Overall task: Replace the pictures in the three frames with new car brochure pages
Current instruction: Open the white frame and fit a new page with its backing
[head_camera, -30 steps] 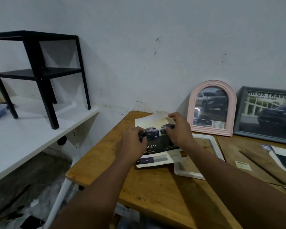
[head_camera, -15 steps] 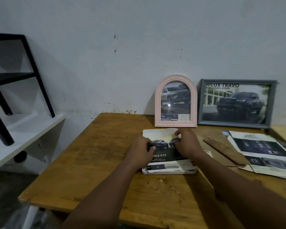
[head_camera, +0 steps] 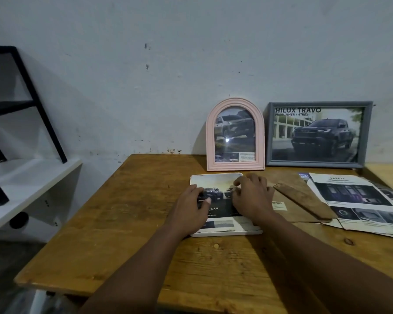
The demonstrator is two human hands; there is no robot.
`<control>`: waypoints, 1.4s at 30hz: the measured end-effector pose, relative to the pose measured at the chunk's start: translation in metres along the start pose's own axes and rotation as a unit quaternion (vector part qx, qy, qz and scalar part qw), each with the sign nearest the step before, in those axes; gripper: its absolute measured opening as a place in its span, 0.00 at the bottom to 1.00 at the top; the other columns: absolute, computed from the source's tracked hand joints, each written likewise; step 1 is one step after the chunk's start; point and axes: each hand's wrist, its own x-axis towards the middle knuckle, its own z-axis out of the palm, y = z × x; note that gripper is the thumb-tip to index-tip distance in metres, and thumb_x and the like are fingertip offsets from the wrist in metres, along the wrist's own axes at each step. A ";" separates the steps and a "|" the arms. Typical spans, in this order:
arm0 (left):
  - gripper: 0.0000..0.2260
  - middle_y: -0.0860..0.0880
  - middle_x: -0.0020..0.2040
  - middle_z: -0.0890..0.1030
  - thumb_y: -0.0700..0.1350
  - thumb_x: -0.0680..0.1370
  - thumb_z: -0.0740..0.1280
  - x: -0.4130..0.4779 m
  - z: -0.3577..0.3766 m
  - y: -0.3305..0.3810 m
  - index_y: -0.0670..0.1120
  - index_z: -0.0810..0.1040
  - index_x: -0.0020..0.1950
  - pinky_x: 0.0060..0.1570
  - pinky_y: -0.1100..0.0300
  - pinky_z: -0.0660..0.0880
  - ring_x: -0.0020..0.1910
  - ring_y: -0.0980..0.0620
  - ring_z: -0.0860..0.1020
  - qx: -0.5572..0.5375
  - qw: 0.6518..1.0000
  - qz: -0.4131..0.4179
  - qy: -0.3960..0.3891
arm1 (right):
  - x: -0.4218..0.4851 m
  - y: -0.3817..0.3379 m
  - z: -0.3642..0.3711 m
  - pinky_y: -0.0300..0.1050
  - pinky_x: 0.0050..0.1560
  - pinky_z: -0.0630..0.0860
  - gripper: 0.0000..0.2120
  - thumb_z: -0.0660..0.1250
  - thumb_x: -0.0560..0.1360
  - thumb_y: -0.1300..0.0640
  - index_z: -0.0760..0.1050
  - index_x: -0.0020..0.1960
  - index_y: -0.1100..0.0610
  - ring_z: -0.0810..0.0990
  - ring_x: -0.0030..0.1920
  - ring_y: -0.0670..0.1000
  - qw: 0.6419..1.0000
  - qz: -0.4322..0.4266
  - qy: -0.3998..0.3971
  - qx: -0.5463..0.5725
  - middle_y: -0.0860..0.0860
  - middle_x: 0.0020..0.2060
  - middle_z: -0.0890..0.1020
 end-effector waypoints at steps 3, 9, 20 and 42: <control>0.25 0.51 0.75 0.69 0.59 0.83 0.62 0.003 0.000 0.006 0.49 0.69 0.77 0.66 0.54 0.71 0.70 0.51 0.70 -0.009 1.000 -0.011 -0.006 | 0.005 0.015 -0.018 0.60 0.68 0.61 0.18 0.65 0.77 0.49 0.71 0.66 0.49 0.63 0.71 0.58 1.000 0.024 0.005 -0.012 0.54 0.70 0.70; 0.26 0.50 0.81 0.62 0.63 0.82 0.59 0.009 0.013 0.012 0.54 0.66 0.78 0.75 0.42 0.64 0.79 0.46 0.60 0.083 0.996 -0.023 -0.039 | 0.011 0.083 -0.046 0.63 0.68 0.64 0.19 0.64 0.77 0.45 0.70 0.66 0.50 0.68 0.69 0.60 0.991 0.086 -0.044 -0.091 0.55 0.68 0.72; 0.23 0.50 0.77 0.67 0.59 0.84 0.59 0.006 0.011 0.013 0.52 0.69 0.76 0.71 0.45 0.71 0.74 0.47 0.66 0.054 0.998 -0.012 -0.022 | 0.002 0.108 -0.062 0.56 0.51 0.78 0.12 0.59 0.80 0.47 0.74 0.60 0.49 0.77 0.54 0.56 0.998 0.032 0.007 -0.054 0.54 0.58 0.77; 0.31 0.50 0.80 0.60 0.57 0.78 0.48 -0.004 0.005 0.022 0.54 0.56 0.82 0.69 0.50 0.68 0.74 0.48 0.66 -0.054 0.997 -0.055 0.015 | -0.004 -0.030 -0.012 0.55 0.59 0.76 0.21 0.67 0.78 0.50 0.69 0.68 0.54 0.71 0.65 0.58 0.976 -0.129 -0.081 -0.157 0.56 0.65 0.73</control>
